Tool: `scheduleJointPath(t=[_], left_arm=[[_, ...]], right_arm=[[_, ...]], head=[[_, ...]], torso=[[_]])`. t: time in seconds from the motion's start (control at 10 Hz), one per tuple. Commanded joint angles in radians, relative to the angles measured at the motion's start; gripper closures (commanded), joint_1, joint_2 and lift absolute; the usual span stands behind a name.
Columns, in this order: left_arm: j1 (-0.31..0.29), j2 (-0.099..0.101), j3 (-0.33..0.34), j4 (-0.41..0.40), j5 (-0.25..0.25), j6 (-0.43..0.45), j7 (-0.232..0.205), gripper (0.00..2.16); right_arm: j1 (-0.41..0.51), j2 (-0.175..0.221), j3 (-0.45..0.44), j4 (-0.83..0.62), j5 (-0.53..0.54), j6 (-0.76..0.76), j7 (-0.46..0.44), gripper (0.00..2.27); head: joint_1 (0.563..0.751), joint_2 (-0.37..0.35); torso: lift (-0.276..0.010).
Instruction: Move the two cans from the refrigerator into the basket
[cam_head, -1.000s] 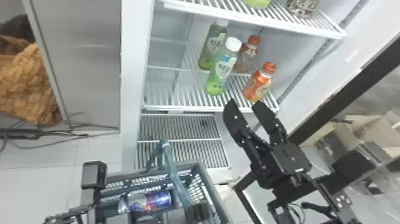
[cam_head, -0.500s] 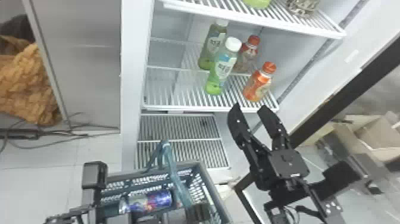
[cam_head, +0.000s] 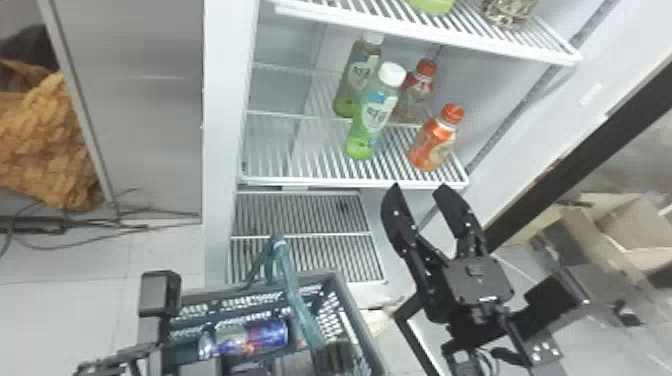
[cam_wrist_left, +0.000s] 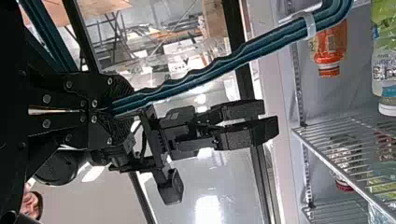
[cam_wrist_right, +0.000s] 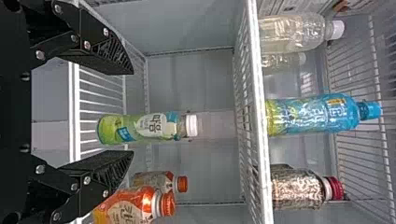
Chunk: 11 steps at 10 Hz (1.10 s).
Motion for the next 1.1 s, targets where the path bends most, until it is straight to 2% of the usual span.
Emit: scheduleJointPath(t=[0.0, 1.0], left_arm=[[0.004, 0.000, -0.001, 0.000, 0.000, 0.000, 0.000, 1.18], [0.007, -0.003, 0.001, 0.000, 0.002, -0.002, 0.000, 1.18]], right_arm=[[0.000, 0.000, 0.000, 0.004, 0.001, 0.000, 0.001, 0.45], [-0.003, 0.001, 0.002, 0.004, -0.013, -0.008, 0.000, 0.44]], head=[[0.695, -0.350], [0.695, -0.350]], torso=[[-0.276], [-0.276]])
